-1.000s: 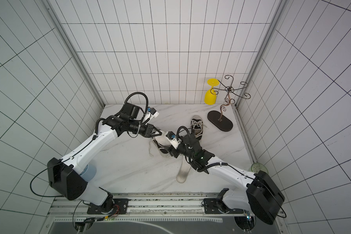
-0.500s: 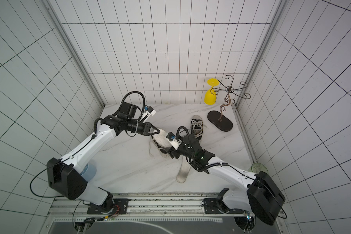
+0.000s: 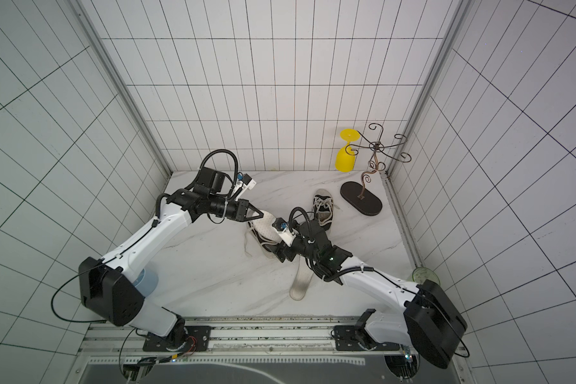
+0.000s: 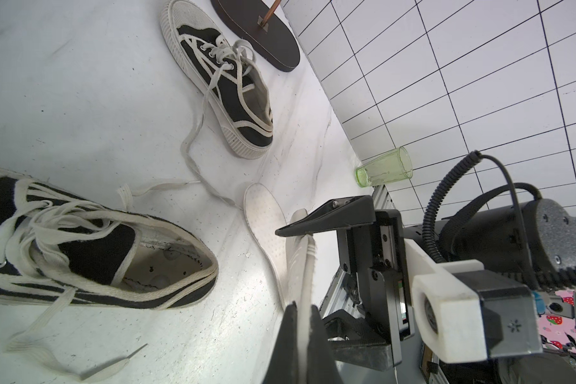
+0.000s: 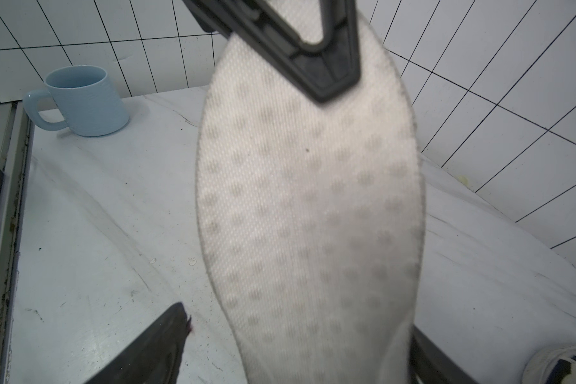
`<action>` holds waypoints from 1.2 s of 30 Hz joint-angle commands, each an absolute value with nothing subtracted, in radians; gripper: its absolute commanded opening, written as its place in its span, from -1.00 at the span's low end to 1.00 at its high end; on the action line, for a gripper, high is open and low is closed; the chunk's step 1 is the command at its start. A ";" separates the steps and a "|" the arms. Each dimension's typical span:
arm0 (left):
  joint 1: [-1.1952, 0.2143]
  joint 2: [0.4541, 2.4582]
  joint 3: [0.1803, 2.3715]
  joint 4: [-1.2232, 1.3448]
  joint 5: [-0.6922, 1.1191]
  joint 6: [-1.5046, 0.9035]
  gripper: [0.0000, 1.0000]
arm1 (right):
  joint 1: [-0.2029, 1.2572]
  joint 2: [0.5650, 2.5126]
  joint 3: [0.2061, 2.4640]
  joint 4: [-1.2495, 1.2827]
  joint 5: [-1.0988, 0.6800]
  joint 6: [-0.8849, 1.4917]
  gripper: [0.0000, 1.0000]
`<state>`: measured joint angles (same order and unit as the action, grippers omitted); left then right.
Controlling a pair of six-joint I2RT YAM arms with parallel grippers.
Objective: Insert the insole into the shoe
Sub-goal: Pick up the insole from the center of the board.
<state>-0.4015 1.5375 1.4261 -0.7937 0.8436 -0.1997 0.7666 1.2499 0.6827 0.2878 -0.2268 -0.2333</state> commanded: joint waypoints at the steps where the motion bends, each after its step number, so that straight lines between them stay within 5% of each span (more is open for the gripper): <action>1: -0.408 1.548 1.435 -0.785 0.858 -0.208 -1.00 | 0.770 1.270 0.697 0.316 -0.234 -0.250 0.76; 12: -0.406 1.573 1.460 -0.880 0.828 -0.153 -1.00 | 0.781 1.292 0.746 0.332 -0.199 -0.296 0.49; 36: -0.423 1.582 1.447 -0.911 0.786 -0.079 -1.00 | 0.792 1.303 0.798 0.308 -0.219 -0.282 0.61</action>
